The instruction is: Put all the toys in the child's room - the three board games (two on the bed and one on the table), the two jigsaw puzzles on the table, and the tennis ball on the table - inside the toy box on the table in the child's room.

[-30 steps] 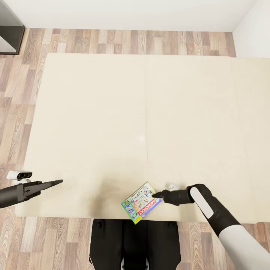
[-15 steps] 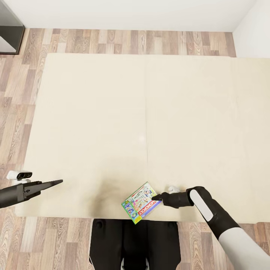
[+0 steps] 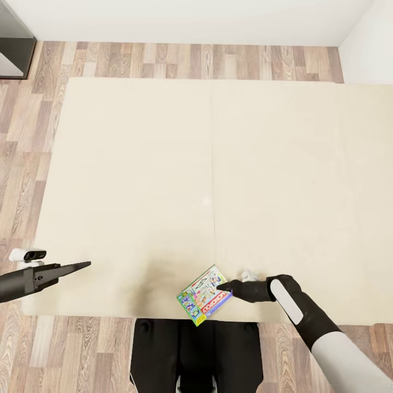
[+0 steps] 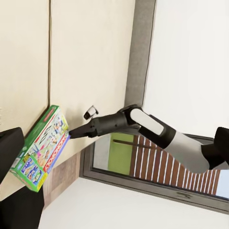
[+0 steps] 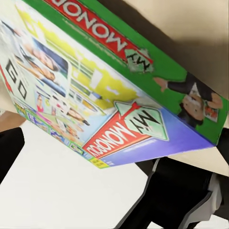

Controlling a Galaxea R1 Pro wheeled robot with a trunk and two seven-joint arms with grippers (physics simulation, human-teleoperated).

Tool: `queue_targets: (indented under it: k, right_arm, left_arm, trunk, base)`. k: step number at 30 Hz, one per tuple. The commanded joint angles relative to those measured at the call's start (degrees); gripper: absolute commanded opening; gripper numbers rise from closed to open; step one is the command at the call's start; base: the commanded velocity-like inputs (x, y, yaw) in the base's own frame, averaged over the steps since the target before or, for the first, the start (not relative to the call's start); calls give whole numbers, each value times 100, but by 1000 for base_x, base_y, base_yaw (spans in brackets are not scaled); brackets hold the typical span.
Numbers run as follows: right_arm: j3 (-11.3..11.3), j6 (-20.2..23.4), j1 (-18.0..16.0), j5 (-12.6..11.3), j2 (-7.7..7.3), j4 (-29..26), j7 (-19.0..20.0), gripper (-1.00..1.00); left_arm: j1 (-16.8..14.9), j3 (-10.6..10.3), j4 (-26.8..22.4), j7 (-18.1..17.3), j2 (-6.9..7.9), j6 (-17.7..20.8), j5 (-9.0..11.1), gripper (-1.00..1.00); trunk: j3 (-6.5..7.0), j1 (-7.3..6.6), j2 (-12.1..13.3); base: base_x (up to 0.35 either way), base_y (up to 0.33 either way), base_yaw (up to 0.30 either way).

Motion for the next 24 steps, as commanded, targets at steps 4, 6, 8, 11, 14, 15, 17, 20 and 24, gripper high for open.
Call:
queue_targets:
  k: [4, 6, 8, 11, 14, 15, 17, 20, 24]
  right_arm:
    - [15, -70, -4, 59, 123, 186, 40, 100]
    - [16, -94, -4, 62, 149, 241, 39, 100]
    - [17, -115, -4, 64, 172, 300, 38, 100]
    - [17, -126, -4, 65, 184, 332, 38, 100]
    - [17, -133, -4, 65, 188, 356, 38, 100]
    - [17, -133, -4, 64, 190, 360, 38, 100]
    - [17, -135, -4, 60, 192, 367, 38, 100]
    - [17, -136, -4, 59, 194, 371, 38, 100]
    - [11, -137, -4, 57, 198, 394, 38, 100]
  left_arm:
    - [-1, -1, -1, -28, 38, 61, 0, 100]
    - [-1, -1, -1, -29, 45, 61, 0, 100]
    - [-1, -1, -1, -30, 51, 61, 1, 100]
    - [-1, -1, -1, -31, 54, 61, 1, 100]
    - [-1, -1, -1, -31, 56, 61, 1, 100]
    - [-1, -1, -1, -31, 56, 61, 1, 100]
    - [-1, -1, -1, -31, 55, 61, 1, 100]
    - [-1, -1, -1, -31, 56, 61, 1, 100]
    - [-1, -1, -1, -31, 54, 61, 1, 100]
  trunk:
    - [-6, 3, -9]
    - [-6, 3, -9]
    - [-6, 3, -9]
    - [-6, 3, -9]
    - [-6, 3, -9]
    - [-6, 3, -9]
    - [-6, 3, -9]
    - [-6, 3, -9]
    - [-6, 3, -9]
  base:
    - [0, 0, 0]
    - [0, 0, 0]
    - [0, 0, 0]
    - [0, 0, 0]
    - [0, 0, 0]
    - [0, 0, 0]
    - [0, 0, 0]
    - [0, 0, 0]
    - [0, 0, 0]
